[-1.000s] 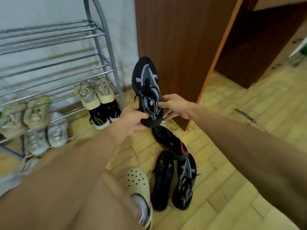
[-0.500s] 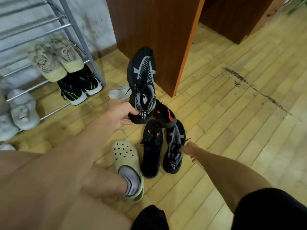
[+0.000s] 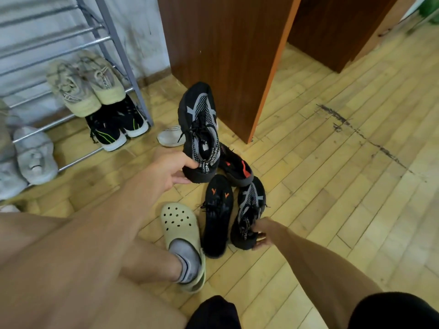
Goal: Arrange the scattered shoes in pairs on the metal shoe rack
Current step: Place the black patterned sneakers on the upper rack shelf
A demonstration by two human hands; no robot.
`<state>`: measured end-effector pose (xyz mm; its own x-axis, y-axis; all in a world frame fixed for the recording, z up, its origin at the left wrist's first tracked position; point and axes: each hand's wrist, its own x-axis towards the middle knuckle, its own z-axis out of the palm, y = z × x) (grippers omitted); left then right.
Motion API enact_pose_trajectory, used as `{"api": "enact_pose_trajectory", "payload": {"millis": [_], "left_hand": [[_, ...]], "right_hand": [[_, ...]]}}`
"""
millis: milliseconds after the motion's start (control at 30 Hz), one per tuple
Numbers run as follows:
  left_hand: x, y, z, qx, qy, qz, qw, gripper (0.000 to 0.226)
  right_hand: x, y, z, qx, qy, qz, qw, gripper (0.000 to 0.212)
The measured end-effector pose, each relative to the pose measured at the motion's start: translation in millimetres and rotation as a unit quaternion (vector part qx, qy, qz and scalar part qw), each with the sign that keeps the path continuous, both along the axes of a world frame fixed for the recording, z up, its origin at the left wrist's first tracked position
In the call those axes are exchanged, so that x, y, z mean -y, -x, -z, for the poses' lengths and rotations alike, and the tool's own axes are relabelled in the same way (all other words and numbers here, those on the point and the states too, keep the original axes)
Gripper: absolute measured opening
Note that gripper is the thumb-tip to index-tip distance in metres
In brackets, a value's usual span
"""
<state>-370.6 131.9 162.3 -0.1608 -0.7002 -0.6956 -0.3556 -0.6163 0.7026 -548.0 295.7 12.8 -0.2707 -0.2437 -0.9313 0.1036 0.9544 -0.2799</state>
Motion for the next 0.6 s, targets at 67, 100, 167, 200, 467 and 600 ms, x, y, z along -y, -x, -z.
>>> {"api": "enact_pose_trajectory", "payload": {"millis": [67, 100, 167, 200, 467, 600], "left_hand": [[0, -3, -5, -0.015, -0.012, 0.0, 1.0, 0.038], [0, -3, -8, -0.026, -0.016, -0.006, 1.0, 0.039], [2, -2, -17, -0.047, -0.018, -0.02, 0.999, 0.041], [2, -2, -22, -0.056, -0.02, -0.026, 0.998, 0.042], [8, -25, -31, -0.091, -0.017, -0.068, 0.993, 0.042], [6, -46, -29, -0.083, -0.015, -0.078, 0.993, 0.042]], "right_hand": [[1, 4, -12, -0.028, 0.017, -0.008, 0.999, 0.008], [2, 8, -19, -0.045, 0.017, -0.001, 0.999, 0.007], [5, 18, -30, -0.086, 0.014, -0.012, 0.996, 0.016], [9, 21, -34, -0.104, 0.016, -0.013, 0.994, 0.02], [23, 34, -78, -0.26, 0.01, -0.113, 0.959, 0.019], [34, 31, -90, -0.318, 0.003, -0.116, 0.941, 0.012]]}}
